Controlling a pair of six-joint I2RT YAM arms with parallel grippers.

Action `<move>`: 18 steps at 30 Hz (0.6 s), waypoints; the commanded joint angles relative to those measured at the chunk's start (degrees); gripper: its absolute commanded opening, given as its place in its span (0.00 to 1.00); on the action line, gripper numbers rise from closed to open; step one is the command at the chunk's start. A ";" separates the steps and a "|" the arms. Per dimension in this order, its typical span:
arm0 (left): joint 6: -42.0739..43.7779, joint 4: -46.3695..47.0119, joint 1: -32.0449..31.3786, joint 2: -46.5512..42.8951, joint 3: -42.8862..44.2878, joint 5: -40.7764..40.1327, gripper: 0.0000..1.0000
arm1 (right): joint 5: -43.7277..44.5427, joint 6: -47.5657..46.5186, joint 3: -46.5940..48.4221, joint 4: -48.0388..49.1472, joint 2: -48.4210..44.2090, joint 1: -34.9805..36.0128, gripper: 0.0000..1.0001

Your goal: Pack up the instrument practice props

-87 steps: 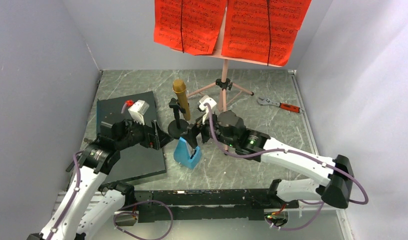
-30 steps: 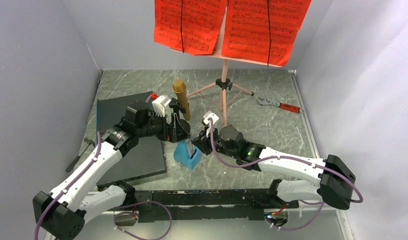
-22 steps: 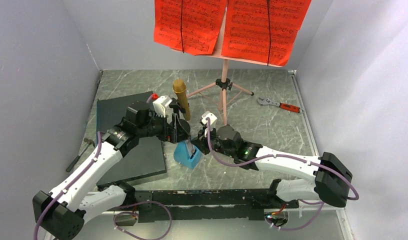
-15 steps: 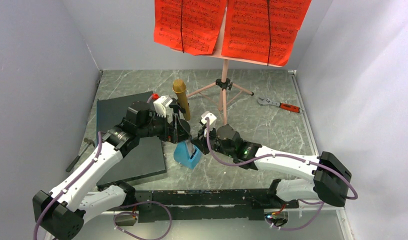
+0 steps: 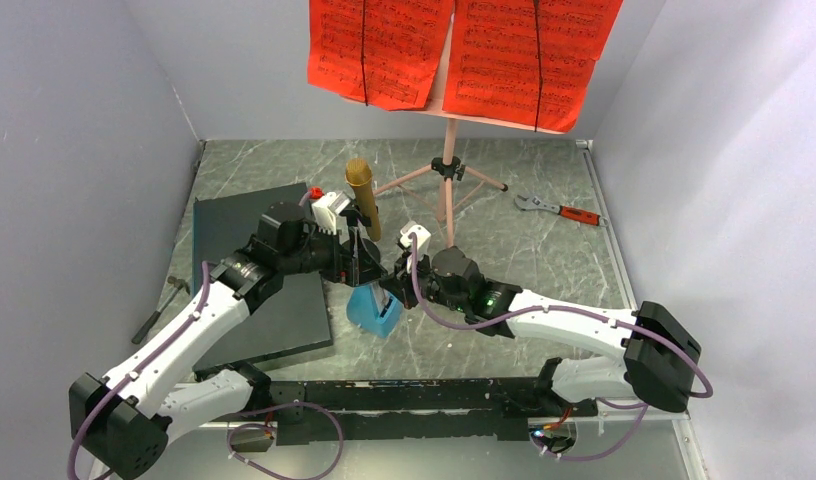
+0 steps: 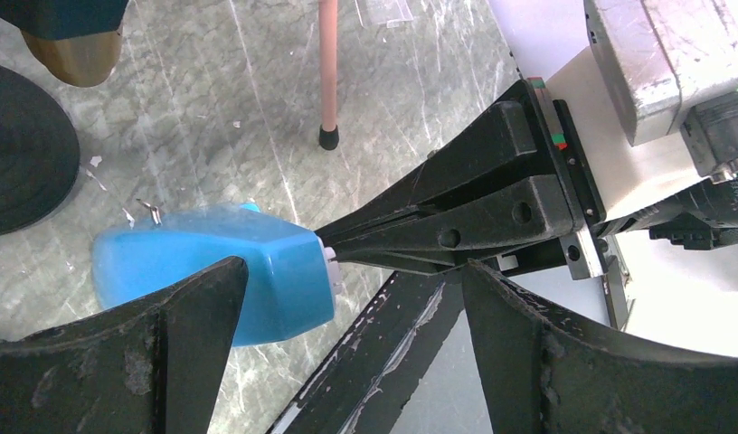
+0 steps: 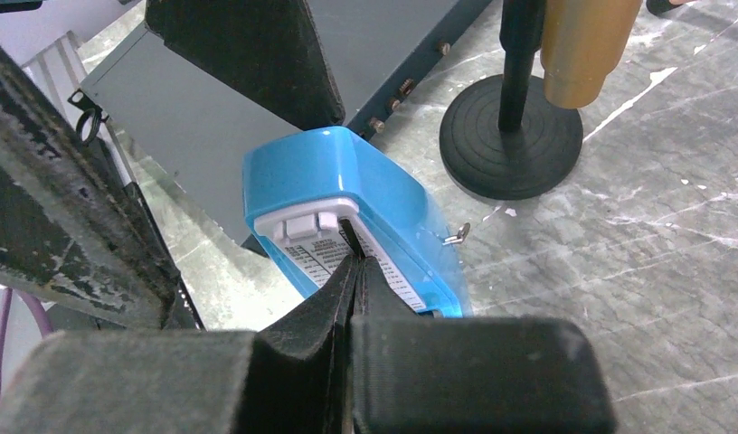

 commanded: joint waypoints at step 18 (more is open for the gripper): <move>-2.65 5.07 -1.60 0.15 -1.80 1.79 0.94 | -6.26 -0.56 2.20 2.18 -1.05 -0.09 0.00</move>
